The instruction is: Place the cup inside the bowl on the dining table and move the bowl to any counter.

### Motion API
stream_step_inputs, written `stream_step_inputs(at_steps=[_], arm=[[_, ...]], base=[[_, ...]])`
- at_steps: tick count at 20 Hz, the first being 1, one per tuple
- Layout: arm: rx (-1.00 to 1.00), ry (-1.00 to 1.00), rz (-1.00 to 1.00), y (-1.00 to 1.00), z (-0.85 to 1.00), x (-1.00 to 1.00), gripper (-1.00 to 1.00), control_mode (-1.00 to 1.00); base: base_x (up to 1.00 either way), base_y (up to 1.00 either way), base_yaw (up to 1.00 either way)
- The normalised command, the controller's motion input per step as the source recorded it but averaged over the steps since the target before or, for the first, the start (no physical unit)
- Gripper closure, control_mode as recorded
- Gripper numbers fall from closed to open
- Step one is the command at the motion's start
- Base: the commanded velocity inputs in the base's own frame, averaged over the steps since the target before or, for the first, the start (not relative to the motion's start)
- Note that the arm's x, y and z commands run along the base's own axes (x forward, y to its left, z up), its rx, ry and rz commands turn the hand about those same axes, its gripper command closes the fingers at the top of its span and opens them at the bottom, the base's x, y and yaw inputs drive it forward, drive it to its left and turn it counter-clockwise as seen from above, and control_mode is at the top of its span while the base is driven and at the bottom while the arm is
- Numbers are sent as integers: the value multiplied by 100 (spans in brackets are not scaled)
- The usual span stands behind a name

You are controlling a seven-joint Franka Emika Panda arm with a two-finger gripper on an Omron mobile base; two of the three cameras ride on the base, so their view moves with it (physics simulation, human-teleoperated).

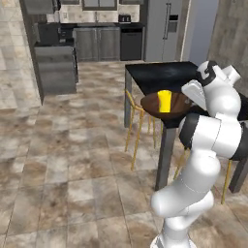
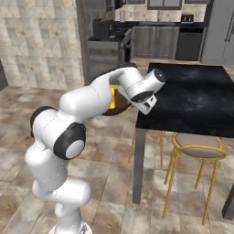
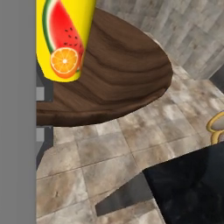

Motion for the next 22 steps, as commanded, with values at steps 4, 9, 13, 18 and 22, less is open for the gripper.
stream_step_inputs(at_steps=[4, 9, 13, 18, 22], arm=[[0, 0, 0, 0, 0, 0, 100, 100], [0, 0, 0, 0, 0, 0, 100, 100], [0, 0, 0, 0, 0, 0, 100, 100], [0, 0, 0, 0, 0, 0, 100, 100], [0, 0, 0, 0, 0, 0, 100, 100]], base=[[-10, 72, 0], [-2, 73, 0], [0, 71, 0], [0, 66, 0], [0, 61, 0]])
